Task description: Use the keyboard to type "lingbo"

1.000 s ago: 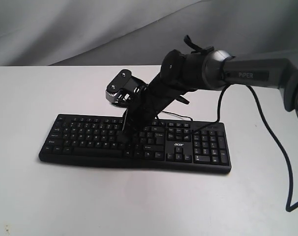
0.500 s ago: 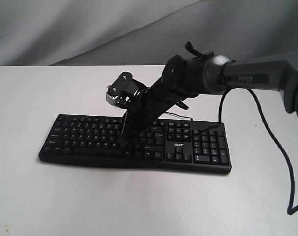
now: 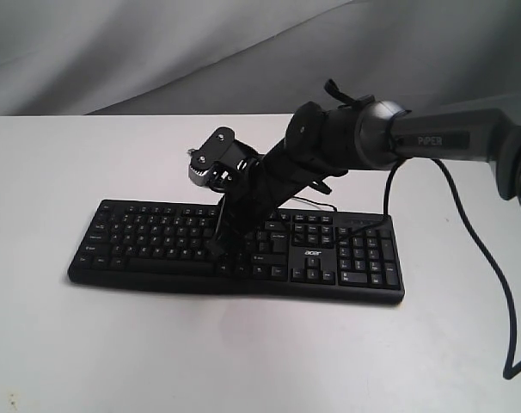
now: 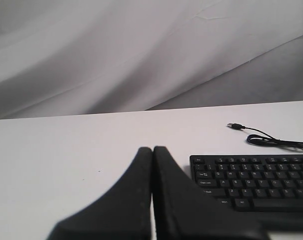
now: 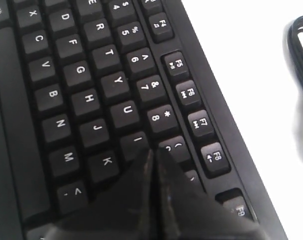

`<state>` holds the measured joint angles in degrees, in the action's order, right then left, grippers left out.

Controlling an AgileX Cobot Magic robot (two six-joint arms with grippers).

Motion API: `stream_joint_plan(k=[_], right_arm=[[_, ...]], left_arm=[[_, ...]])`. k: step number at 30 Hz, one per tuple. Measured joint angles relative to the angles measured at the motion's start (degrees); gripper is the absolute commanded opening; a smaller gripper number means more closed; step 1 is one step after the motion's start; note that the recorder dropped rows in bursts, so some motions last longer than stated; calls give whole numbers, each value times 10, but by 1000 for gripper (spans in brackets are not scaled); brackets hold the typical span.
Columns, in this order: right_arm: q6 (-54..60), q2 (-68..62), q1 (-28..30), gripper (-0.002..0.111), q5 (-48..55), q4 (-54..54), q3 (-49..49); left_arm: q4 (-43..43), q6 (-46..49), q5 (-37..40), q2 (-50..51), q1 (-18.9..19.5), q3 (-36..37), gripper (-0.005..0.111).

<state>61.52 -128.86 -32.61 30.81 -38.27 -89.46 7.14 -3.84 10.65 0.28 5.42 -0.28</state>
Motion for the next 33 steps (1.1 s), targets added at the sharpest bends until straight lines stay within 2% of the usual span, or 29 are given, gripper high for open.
stream_joint_plan(k=[26, 33], right_arm=[[12, 30, 0, 0, 27, -9, 0], [-5, 100, 0, 0, 42, 2, 4]], left_arm=[[0, 0, 0, 0, 0, 0, 1], [0, 0, 0, 0, 0, 0, 1]])
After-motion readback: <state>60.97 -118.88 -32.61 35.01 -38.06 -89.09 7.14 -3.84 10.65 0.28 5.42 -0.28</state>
